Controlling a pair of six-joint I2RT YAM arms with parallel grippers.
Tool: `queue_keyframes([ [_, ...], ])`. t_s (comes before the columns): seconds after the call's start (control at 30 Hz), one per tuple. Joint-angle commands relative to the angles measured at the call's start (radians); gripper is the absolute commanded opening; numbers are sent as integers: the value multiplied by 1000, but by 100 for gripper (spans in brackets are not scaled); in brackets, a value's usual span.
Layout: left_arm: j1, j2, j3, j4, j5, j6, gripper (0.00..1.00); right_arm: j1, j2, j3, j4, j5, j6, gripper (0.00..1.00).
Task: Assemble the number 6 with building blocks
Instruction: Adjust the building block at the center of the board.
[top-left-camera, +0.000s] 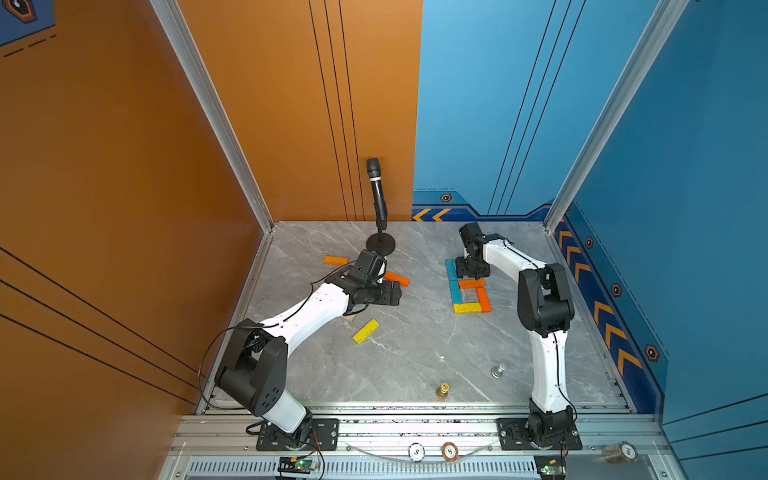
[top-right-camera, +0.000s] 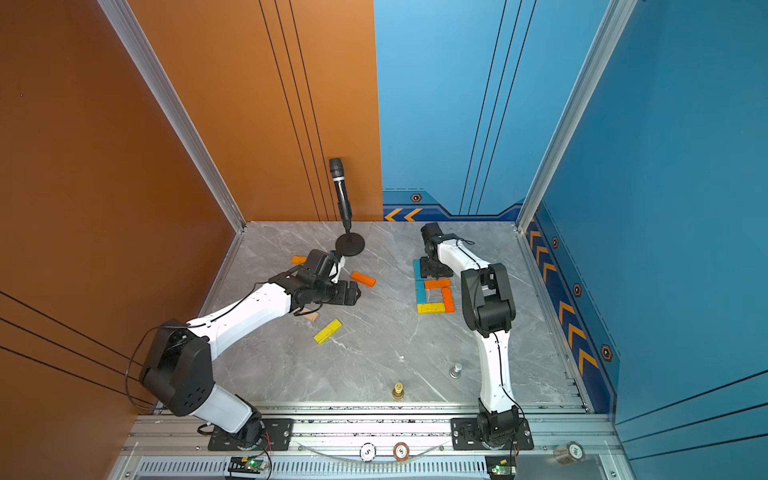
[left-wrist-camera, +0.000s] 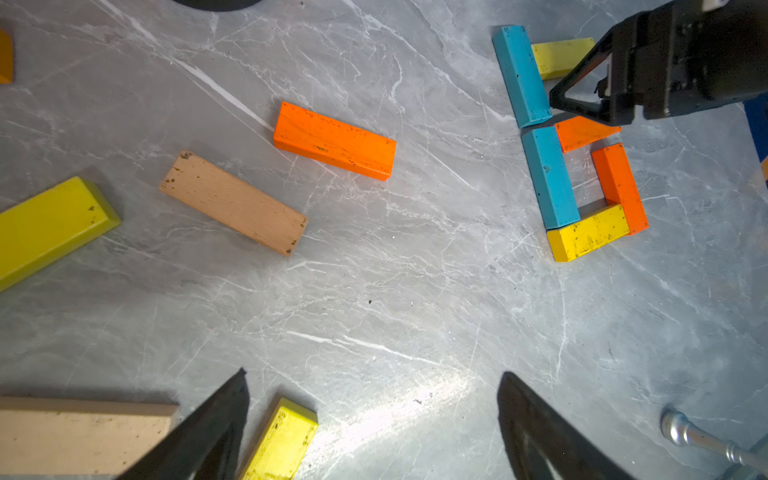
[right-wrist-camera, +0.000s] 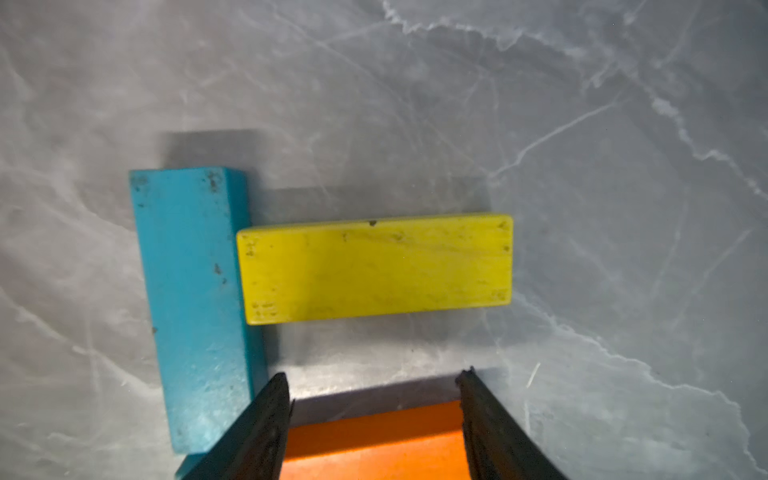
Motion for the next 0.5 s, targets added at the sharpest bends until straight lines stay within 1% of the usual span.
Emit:
queue_keyframes([
  [0.0, -10, -25, 29, -21, -25, 8, 94, -39, -112, -1, 27, -106, 46, 66],
  [0.1, -11, -30, 21, -15, -25, 7, 94, -69, -126, -37, 42, -140, 60, 65],
  [0.27, -9, -35, 10, -5, -23, 6, 94, -103, -127, -77, 50, -157, 70, 63],
  [0.47, -8, -47, -1, -5, -25, 9, 94, -127, -96, -80, 46, -157, 63, 57],
])
